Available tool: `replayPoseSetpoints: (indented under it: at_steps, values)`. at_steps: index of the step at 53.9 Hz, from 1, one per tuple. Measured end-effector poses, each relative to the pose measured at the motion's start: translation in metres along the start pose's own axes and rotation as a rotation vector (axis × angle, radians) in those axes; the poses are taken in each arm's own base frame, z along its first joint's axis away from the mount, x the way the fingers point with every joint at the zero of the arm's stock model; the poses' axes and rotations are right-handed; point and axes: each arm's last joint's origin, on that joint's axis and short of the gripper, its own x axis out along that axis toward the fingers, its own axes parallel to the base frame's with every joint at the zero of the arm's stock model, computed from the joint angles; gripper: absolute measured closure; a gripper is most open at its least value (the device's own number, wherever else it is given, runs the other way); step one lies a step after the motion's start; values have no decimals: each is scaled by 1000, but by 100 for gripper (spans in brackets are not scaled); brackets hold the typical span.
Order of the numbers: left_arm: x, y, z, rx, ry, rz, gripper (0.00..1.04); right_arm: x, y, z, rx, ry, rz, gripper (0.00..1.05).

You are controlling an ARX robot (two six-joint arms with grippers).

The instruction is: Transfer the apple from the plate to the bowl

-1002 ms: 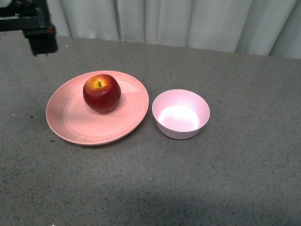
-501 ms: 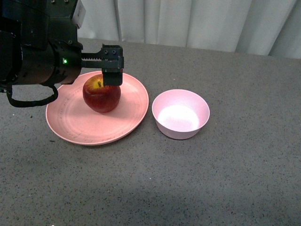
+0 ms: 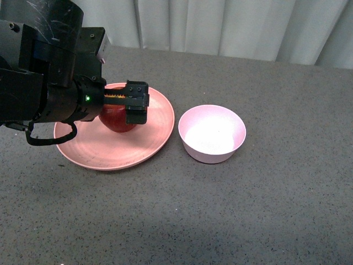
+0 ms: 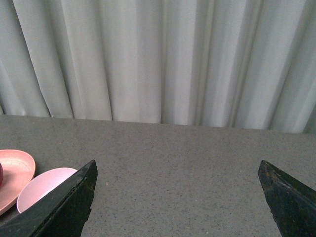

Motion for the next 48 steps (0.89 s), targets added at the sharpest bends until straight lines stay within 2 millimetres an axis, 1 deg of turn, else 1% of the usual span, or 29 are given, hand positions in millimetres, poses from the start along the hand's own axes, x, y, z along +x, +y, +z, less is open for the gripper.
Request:
replayPoseSetpoints:
  at_steps: [9,11,12,15,18,24,32,36,40,41,45,48]
  values:
    - [5,3,-3,1,10,27,7,0,0,0,0,0,0,9]
    - [6,3,-4,4,12,33,13,0,0,0,0,0,0,9]
    - [6,3,-4,8,14,34,18,0,0,0,0,0,0,9]
    - [6,3,-4,10,17,34,28,0,0,0,0,0,0,9]
    - [6,3,-4,12,17,33,34,0,0,0,0,0,0,9]
    - [6,3,-3,17,12,25,37,0,0,0,0,0,0,9]
    - [0,0,4,16,-10,3,39,0,0,0,0,0,0,9]
    - [-7,-7,13,20,-42,-25,39,0,0,0,0,0,0,9]
    - [-19,-22,25,32,-85,-71,40,0,0,0,0,0,0,9]
    - [-21,-28,27,37,-94,-87,40,0,0,0,0,0,0,9]
    - [-25,-47,30,64,-108,-131,40,0,0,0,0,0,0,9]
    - [-26,-57,29,72,-105,-156,40,0,0,0,0,0,0,9]
